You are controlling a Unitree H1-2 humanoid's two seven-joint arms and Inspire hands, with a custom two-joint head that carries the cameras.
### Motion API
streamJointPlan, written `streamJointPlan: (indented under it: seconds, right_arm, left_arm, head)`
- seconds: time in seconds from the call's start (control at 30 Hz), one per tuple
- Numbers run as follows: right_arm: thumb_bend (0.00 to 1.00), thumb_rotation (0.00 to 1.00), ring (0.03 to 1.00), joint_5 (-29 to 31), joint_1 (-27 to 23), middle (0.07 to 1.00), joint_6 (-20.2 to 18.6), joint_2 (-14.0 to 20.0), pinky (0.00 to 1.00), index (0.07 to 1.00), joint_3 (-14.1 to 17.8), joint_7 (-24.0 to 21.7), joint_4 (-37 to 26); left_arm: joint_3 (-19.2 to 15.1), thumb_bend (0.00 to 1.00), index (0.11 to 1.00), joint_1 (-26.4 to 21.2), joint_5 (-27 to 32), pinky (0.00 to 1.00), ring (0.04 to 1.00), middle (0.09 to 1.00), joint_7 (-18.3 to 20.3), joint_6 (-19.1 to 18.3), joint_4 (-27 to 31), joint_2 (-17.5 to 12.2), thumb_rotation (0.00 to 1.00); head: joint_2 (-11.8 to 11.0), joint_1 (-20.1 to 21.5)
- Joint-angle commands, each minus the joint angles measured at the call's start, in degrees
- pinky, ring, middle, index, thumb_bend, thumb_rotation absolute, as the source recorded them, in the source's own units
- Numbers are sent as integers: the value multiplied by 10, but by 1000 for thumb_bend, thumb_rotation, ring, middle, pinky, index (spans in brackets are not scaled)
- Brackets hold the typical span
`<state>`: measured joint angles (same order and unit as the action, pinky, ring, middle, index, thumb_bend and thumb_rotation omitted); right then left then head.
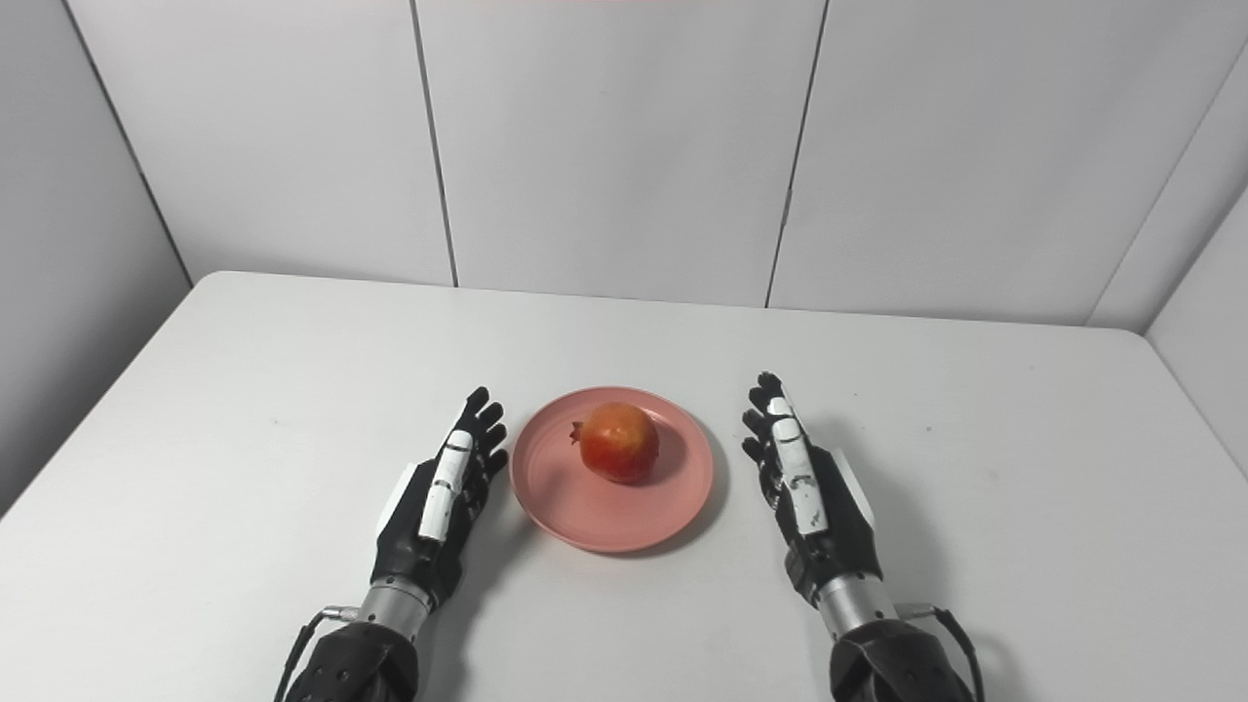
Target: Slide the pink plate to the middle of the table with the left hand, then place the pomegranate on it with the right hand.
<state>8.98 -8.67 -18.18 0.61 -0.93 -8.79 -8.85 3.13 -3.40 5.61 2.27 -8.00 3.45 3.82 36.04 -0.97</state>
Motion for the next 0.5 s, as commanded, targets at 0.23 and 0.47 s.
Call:
streamJointPlan:
  seconds: [0.23, 0.47]
  right_arm:
    - [302, 1000, 1000, 11, -3, 1000, 12, -6, 1000, 1000, 0, 2, -18]
    - [302, 1000, 1000, 19, 5, 1000, 12, -9, 1000, 1000, 0, 0, -19]
  left_arm:
    - [-1, 412, 1000, -15, 2, 1000, 1000, 1000, 14, 17, -6, -8, 1000]
    - [-2, 415, 1000, -16, 4, 1000, 1000, 1000, 21, 24, -13, -15, 1000]
  head:
    - [-1, -3]
    - [-2, -2]
